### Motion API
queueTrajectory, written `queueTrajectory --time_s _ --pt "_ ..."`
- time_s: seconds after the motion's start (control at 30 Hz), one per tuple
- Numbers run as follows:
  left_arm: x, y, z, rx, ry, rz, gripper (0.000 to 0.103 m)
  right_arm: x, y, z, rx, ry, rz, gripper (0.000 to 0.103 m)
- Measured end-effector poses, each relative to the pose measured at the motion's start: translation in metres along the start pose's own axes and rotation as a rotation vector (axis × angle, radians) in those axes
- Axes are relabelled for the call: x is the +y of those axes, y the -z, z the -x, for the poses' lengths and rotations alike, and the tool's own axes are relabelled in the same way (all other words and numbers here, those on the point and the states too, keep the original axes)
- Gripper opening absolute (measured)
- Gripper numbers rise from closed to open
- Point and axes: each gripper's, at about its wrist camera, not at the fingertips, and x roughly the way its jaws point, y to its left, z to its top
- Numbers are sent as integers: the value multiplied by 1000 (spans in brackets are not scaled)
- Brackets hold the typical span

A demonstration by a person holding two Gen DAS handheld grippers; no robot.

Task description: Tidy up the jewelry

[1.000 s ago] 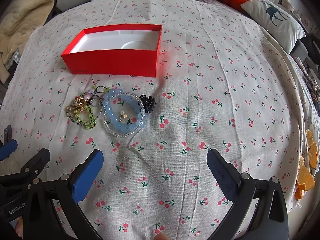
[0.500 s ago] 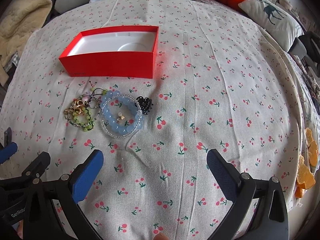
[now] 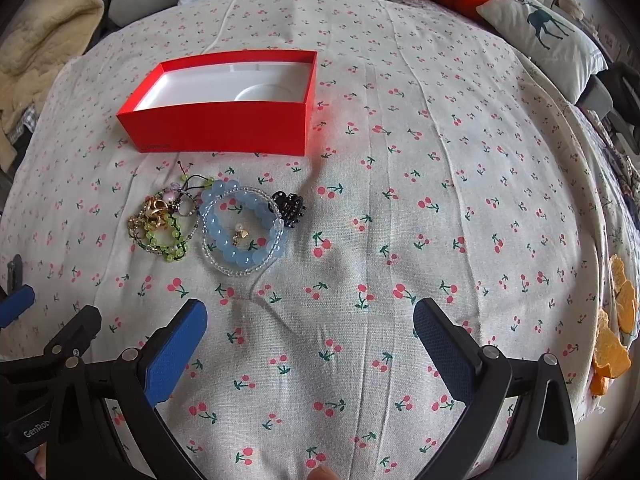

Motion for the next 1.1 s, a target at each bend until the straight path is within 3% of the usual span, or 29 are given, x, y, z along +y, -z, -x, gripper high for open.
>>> queueTrajectory --time_s 0.93,1.1 --pt "-2 1 1 -4 2 -8 103 -3 2 0 -2 3 5 103" --pt "3 -5 9 -24 23 6 103 -9 -4 7 -7 -30 -22 103"
